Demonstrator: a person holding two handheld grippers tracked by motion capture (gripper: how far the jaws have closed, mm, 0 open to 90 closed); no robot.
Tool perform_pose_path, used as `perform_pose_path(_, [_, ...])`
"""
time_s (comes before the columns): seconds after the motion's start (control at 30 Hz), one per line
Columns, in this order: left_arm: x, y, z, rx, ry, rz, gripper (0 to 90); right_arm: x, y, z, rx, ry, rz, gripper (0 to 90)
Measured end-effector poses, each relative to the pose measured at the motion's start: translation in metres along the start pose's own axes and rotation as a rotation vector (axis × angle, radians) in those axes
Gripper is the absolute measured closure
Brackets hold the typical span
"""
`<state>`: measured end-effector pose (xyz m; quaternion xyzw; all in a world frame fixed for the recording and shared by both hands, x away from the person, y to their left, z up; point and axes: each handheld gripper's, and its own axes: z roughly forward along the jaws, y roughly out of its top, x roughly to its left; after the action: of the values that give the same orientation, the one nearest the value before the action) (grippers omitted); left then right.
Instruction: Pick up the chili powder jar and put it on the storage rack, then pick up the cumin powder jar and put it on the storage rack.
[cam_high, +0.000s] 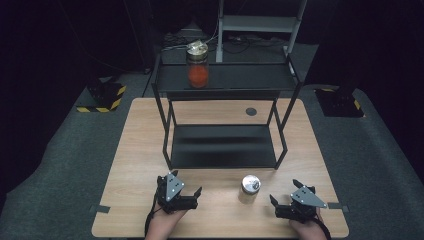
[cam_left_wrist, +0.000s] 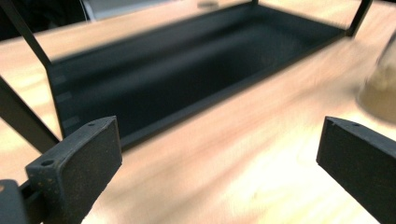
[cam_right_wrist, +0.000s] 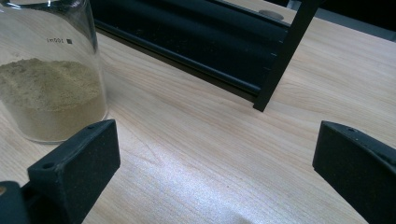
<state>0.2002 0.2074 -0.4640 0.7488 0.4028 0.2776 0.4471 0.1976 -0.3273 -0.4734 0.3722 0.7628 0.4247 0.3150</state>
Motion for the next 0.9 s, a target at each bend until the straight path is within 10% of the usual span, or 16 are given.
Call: perform_pose_path(0.9, [-0.027, 0.0, 0.006, 0.099, 0.034, 0.194, 1.0, 0.003, 0.0, -0.007, -0.056, 0.0, -0.013, 0.0])
